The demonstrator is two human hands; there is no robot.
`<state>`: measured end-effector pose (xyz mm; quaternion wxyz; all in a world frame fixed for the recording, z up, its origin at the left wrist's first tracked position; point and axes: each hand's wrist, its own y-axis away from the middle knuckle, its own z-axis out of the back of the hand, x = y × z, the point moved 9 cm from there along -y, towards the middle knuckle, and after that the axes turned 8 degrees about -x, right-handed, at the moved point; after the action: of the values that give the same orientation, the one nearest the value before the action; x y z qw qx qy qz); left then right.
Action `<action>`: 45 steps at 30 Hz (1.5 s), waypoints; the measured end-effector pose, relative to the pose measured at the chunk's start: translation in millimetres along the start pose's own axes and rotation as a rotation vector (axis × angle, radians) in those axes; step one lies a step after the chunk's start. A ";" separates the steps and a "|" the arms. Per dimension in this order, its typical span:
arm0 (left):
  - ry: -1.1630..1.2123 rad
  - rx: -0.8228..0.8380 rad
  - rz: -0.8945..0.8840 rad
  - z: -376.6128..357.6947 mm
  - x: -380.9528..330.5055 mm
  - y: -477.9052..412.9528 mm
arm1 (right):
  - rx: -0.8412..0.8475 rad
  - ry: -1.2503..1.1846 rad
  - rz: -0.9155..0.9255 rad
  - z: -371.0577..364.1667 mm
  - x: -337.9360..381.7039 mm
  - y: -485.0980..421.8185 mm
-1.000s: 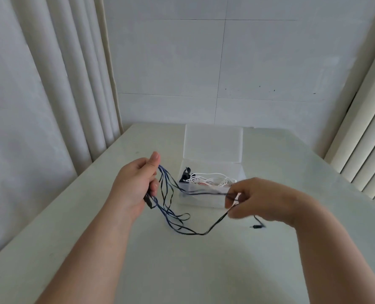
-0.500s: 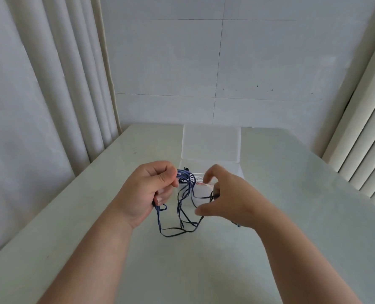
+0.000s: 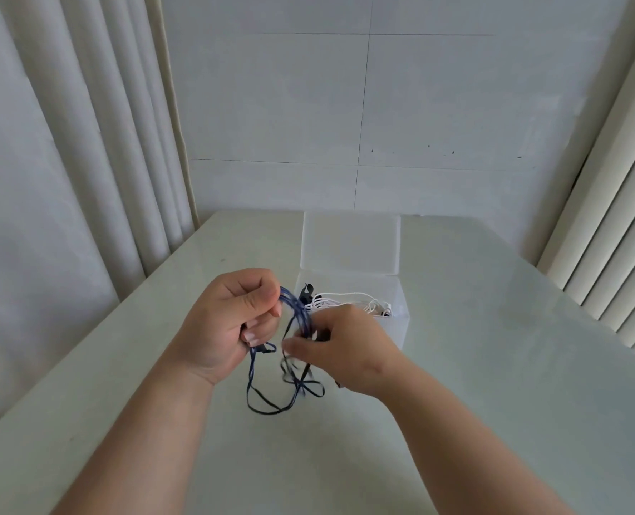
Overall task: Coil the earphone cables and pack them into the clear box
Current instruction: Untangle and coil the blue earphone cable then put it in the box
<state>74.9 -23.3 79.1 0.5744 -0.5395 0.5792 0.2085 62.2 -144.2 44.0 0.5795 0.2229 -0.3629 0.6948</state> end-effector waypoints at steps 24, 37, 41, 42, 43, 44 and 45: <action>-0.121 -0.548 0.106 61.4 19.3 -7.0 | -0.244 -0.677 -0.337 110.1 -55.3 3.7; -0.531 -0.633 0.319 62.6 42.2 0.5 | -0.453 -1.042 -0.295 108.9 -43.2 2.4; -0.635 -0.522 0.322 50.0 51.1 -0.9 | -0.485 -1.121 -0.239 107.4 -36.1 3.7; -0.697 -0.492 0.302 46.6 51.1 -1.3 | -0.477 -1.123 -0.220 107.2 -32.9 3.4; -0.808 -0.465 0.274 44.3 48.8 -1.9 | -0.463 -1.119 -0.200 106.5 -28.8 3.0; -0.958 -0.442 0.232 41.3 43.7 -2.6 | -0.444 -1.104 -0.182 105.3 -24.6 2.5; -1.072 -0.431 0.169 36.2 36.0 -3.0 | -0.420 -1.078 -0.167 103.0 -20.6 1.9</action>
<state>102.2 -7.0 39.0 0.6459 -0.4154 0.1930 0.6108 53.6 -236.2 94.0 0.3977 0.4532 -0.7177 0.3483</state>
